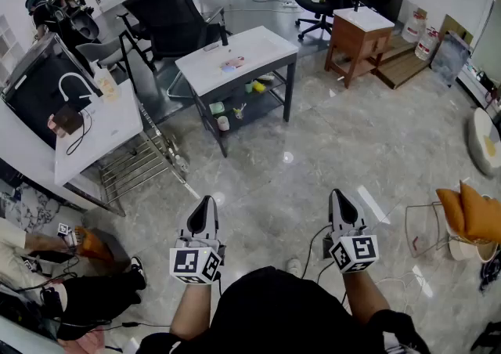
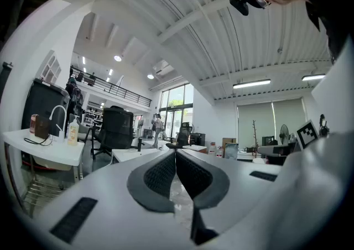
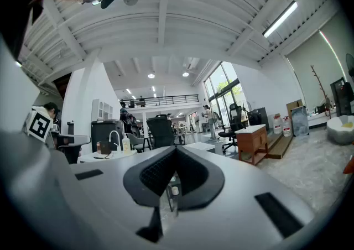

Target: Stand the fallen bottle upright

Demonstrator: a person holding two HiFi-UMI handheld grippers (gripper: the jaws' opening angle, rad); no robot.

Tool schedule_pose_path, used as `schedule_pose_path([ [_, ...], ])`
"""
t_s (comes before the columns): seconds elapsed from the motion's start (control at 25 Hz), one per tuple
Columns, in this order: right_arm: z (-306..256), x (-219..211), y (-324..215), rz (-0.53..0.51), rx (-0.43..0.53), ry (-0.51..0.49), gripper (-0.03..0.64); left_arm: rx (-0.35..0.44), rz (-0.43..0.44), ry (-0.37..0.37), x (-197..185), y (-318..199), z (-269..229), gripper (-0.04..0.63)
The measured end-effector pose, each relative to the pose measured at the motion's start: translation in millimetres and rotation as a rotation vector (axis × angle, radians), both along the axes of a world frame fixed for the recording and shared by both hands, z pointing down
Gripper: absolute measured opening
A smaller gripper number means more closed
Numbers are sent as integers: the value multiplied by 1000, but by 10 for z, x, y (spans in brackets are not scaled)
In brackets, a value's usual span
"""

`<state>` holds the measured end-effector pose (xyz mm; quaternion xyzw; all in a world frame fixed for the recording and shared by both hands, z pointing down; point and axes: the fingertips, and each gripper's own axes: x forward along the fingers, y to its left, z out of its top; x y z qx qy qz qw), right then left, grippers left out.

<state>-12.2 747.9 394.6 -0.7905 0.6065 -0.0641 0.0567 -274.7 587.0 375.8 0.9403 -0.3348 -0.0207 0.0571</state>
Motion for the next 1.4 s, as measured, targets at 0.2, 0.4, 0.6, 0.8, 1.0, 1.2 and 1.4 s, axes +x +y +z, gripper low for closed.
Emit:
schedule_pose_path([
  [0.2, -23, -49, -78, -16, 6, -5, 28, -8, -6, -3, -52, -11, 30, 20],
  [0.4, -26, -48, -154, -37, 9, -23, 28, -19, -15, -3, -54, -22, 47, 19],
  [0.6, -37, -32, -213, -37, 7, -16, 28, -14, -6, -8, 1, -12, 33, 20],
  [0.8, -57, -10, -245, -67, 46, -56, 32, -11, 14, -22, 93, 2, 37, 23],
  [1.0, -78, -97, -298, -103, 80, -76, 313, -28, 28, -24, 145, -11, 44, 322],
  [1.2, -40, -169, -360, -105, 71, -68, 314, -26, 22, -12, 86, -61, 61, 324],
  [1.4, -51, -241, -453, -115, 44, -50, 314, -26, 6, -11, -8, -187, 81, 324],
])
